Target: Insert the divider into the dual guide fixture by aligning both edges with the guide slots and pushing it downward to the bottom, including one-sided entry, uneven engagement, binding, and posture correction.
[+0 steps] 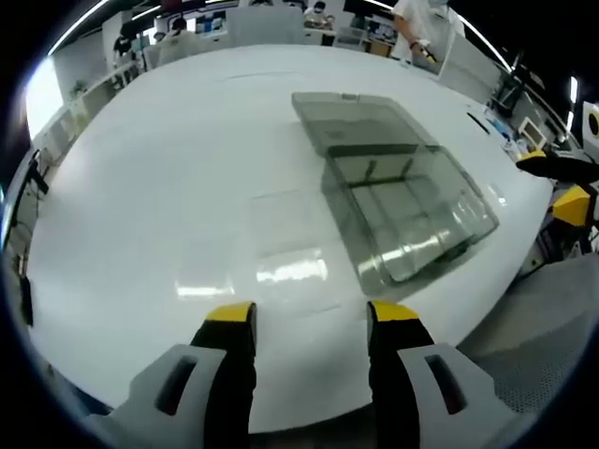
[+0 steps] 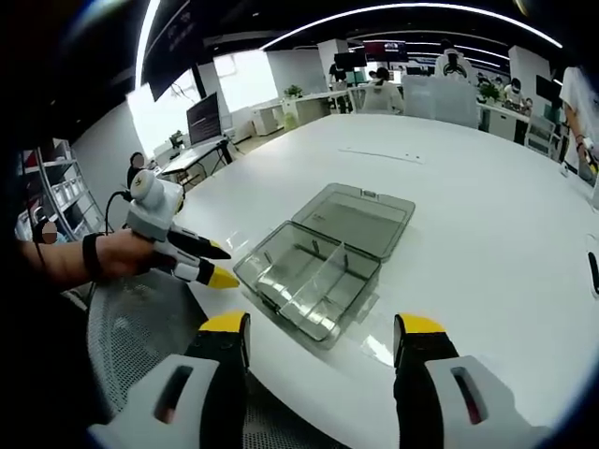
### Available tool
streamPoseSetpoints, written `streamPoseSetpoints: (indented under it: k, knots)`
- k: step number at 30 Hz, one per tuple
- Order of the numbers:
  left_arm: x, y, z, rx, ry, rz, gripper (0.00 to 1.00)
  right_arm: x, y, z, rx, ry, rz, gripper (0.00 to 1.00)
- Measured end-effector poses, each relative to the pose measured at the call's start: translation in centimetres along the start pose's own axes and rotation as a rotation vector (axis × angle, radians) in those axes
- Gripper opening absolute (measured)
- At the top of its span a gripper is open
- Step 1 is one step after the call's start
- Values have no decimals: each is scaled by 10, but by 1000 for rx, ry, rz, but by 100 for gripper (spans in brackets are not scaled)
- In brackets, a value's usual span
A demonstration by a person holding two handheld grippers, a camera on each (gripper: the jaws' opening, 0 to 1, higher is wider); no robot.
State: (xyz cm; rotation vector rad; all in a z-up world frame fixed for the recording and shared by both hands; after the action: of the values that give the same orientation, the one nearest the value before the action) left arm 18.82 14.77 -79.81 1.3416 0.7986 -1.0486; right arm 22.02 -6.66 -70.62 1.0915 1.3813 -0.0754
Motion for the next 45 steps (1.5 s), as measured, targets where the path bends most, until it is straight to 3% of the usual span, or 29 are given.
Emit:
streamPoseSetpoints:
  k: [16,45]
  knots:
    - [4,0,0,6,81,14,40,3,1,-1,3,5,-7,58]
    - [9,10,-6,-44,144,65,37,4,-3,-3,-7,25,-29,55]
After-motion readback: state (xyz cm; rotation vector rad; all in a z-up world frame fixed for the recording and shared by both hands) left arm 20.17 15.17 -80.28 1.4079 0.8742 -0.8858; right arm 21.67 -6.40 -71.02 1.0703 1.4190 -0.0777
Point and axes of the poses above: the point that each gripper's makers call its tool centre point, and the gripper's own axes: x roughly forward along the fingers, z roughly to its right, y roughly out of its top, the point moved 1 cm from there along -x, roughly backward along the fingers, and after that the axes turned 13 degrees about -z, right-handed, at the moved point
